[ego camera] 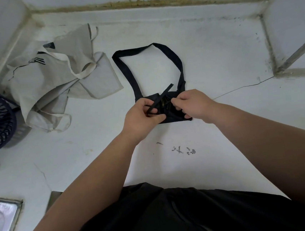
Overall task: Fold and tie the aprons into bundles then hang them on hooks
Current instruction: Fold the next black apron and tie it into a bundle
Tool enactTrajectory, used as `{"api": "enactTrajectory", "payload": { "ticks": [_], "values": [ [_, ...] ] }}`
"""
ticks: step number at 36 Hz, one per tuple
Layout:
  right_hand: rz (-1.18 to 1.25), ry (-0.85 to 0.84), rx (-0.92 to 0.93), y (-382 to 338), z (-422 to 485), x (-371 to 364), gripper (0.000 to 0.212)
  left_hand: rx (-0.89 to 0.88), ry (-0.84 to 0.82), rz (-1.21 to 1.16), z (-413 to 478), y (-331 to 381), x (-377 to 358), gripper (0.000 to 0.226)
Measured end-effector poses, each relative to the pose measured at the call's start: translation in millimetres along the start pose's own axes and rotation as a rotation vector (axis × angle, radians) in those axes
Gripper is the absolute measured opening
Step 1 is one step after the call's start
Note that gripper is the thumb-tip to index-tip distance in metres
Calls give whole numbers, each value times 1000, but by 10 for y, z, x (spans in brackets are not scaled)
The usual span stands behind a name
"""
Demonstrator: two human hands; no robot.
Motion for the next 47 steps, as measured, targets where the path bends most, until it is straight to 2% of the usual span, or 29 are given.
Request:
{"api": "enactTrajectory", "payload": {
  "ticks": [5,9,13,18,23,27,31,34,41,45,47],
  "values": [
    [37,-20,10,-5,9,-17,26,12,-17,-35,46,-26,35,14],
    [43,-70,32,-57,-8,-23,21,-44,-90,106,95,-2,69,7],
    [-109,-58,113,-35,25,-62,34,-60,-161,248,184,23,136,5],
    [-191,-112,92,4,71,-72,26,-28,-247,172,244,67,153,13],
    [-368,-143,122,-9,65,-91,34,-90,-107,297,239,11,108,11],
    [-465,-137,164,6,76,-102,29,-154,-32,378,189,-17,68,10],
    [-489,-6,167,72,116,-103,26,-124,91,416,159,-68,123,15],
    [-501,133,189,127,103,-100,37,-52,221,414,142,-141,193,26],
    [-297,281,170,164,13,-45,47,68,336,278,115,-255,179,29],
    [135,343,112,172,-40,40,26,114,329,28,139,-272,236,26],
    [220,332,107,157,-45,70,24,157,298,-179,168,-301,274,25]
  ]
}}
Point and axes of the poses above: each hand's wrist, its own z-axis towards the middle knuckle, its own x-axis out of the back of the hand, y = z × x, the point moved 2 cm from there along z, towards the middle knuckle, and after that the axes turned 6 degrees about z, right-handed, at the moved point
